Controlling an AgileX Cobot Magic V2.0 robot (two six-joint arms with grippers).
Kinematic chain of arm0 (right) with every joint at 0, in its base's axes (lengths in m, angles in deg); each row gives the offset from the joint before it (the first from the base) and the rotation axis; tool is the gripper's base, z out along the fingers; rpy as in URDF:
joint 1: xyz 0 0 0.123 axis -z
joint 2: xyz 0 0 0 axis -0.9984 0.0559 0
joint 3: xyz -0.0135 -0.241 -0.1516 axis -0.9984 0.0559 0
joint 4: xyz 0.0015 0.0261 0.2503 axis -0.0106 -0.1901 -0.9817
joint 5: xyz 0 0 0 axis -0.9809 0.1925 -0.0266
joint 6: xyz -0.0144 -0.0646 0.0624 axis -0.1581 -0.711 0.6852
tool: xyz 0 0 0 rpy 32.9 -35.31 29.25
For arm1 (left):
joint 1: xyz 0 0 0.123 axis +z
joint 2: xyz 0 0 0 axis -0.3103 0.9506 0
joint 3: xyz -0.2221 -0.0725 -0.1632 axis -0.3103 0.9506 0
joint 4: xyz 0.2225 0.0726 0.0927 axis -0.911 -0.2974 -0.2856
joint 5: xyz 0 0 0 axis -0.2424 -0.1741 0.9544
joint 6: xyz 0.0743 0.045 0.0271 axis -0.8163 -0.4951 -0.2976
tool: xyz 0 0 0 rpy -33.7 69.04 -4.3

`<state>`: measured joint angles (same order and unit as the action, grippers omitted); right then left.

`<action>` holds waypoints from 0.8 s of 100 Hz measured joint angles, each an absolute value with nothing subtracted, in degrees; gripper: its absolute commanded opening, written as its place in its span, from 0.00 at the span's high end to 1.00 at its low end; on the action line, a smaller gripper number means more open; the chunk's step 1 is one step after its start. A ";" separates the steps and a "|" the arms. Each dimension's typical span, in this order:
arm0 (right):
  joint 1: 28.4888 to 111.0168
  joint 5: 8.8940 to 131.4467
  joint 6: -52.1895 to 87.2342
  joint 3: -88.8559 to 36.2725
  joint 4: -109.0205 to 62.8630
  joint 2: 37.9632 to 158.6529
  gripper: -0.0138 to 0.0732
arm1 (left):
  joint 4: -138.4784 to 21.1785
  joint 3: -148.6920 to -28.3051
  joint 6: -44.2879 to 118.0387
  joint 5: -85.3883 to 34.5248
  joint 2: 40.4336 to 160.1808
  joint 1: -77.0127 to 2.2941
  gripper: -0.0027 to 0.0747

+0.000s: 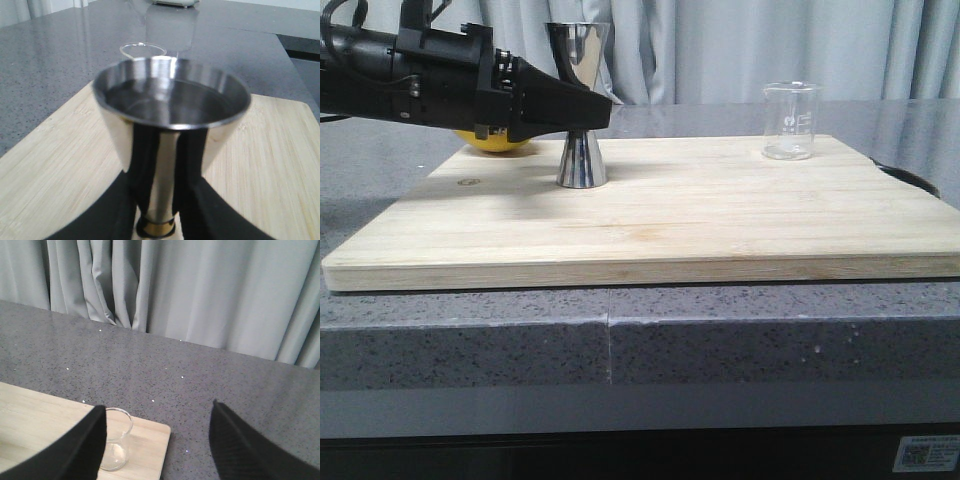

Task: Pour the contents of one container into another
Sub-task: 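Open the left gripper around the jigger and release it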

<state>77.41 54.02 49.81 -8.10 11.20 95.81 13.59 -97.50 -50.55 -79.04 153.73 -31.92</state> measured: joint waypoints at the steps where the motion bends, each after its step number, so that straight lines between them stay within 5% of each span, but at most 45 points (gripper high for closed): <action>1: 77.41 54.02 49.81 -8.10 11.20 95.81 0.37 | 13.45 -97.50 -50.55 -79.04 153.73 -31.92 0.74; 44: 77.41 54.03 49.81 -8.10 11.13 95.81 0.37 | 11.33 -97.50 -49.25 -79.04 154.09 -31.92 0.43; 80: 77.41 54.03 49.81 -8.10 11.13 95.81 0.37 | 11.19 -97.50 -47.58 -79.04 154.09 -31.92 0.39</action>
